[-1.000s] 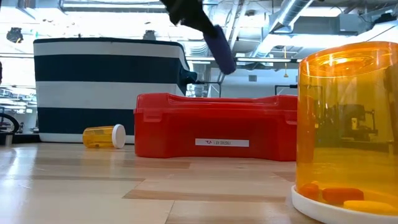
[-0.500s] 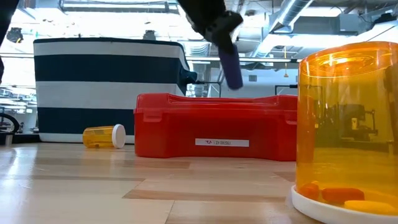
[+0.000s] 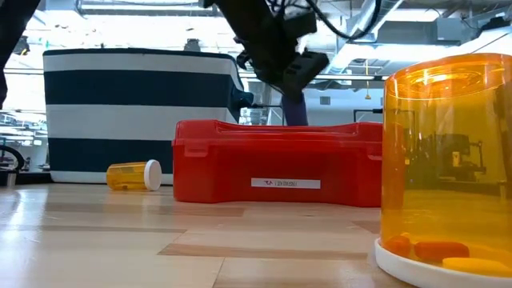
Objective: Pick & place medical supplies in basket/bin
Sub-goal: Put the rolled blue bandage into the transparent bin
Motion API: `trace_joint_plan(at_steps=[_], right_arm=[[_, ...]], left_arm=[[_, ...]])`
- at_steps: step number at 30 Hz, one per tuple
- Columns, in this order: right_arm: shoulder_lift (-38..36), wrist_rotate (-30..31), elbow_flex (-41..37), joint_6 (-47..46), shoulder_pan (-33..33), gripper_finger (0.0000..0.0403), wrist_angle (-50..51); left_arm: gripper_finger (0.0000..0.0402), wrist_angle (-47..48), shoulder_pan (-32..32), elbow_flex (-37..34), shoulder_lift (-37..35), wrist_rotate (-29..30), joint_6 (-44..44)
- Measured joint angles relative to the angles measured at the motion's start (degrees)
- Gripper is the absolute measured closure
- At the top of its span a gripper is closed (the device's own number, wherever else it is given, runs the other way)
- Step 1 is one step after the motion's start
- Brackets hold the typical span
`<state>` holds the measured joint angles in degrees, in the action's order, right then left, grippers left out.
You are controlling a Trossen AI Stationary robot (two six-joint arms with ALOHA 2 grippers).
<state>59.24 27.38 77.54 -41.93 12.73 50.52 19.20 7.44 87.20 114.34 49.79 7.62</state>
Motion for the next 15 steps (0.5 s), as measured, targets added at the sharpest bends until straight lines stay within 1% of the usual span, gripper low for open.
trace_joint_plan(at_steps=[5, 8, 12, 15], right_arm=[[0.02, -0.02, 0.0, -0.02, 0.0, 0.0221, 0.02], [0.02, -0.04, 0.0, -0.04, 0.0, 0.0221, 0.02], [0.02, -0.08, 0.0, -0.04, 0.0, 0.0221, 0.02], [0.02, -0.27, 0.0, -0.04, 0.0, 0.0221, 0.02]], left_arm=[[0.0393, -0.54, -1.12, 0.0, 0.88, -0.7, 0.19], [0.0388, -1.97, -2.23, -0.06, 0.88, -4.07, 0.29], [0.0365, -2.57, -4.31, -0.15, 0.88, -7.37, 1.96], [0.0337, -1.88, -5.96, -0.15, 0.88, -12.55, 3.73]])
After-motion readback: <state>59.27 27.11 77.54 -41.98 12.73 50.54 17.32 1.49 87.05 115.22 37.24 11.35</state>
